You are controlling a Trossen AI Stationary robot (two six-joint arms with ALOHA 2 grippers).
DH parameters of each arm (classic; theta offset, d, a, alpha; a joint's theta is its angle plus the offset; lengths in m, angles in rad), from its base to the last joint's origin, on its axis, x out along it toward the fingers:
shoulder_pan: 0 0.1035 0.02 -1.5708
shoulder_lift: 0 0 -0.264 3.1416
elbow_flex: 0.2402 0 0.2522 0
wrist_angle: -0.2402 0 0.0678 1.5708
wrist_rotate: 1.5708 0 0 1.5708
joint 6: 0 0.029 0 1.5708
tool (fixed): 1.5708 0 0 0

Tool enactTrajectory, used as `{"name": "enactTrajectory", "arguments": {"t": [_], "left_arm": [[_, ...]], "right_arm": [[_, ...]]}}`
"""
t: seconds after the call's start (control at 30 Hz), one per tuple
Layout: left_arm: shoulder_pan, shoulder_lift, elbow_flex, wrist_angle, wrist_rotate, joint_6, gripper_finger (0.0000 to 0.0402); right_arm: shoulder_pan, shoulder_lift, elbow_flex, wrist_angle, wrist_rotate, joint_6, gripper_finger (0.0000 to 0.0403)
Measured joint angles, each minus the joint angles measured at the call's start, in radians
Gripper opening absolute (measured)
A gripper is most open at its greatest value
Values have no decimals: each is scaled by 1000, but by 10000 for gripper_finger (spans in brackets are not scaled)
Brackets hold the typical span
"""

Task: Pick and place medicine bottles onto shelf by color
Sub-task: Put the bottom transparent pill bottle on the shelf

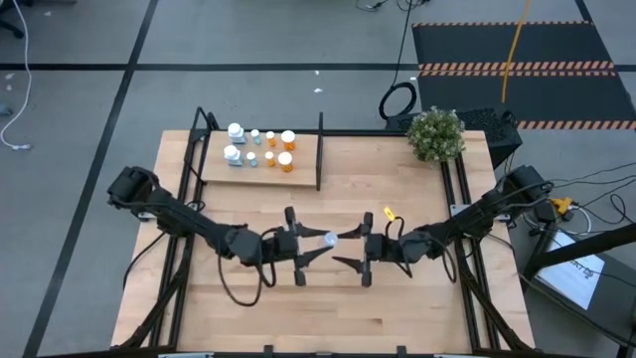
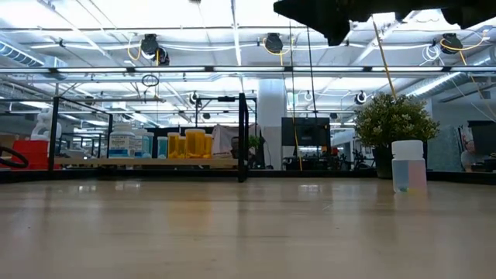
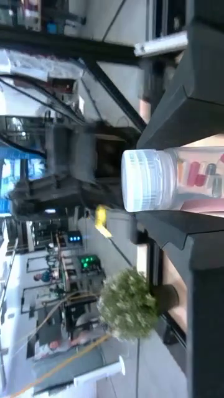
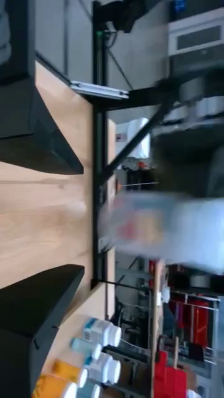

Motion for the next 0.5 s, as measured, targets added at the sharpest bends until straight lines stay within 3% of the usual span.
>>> {"name": "enactTrajectory", "arguments": {"t": [0.13, 0.3, 0.5], "left_arm": [[24, 1, -64, 102, 28, -12, 157], [59, 8, -76, 114, 78, -34, 157], [109, 56, -75, 185, 130, -47, 158]], "right_arm": [[-22, 0, 0, 22, 0, -4, 242], [-60, 2, 0, 40, -8, -15, 242], [-114, 2, 9, 48, -109, -8, 242]]}}
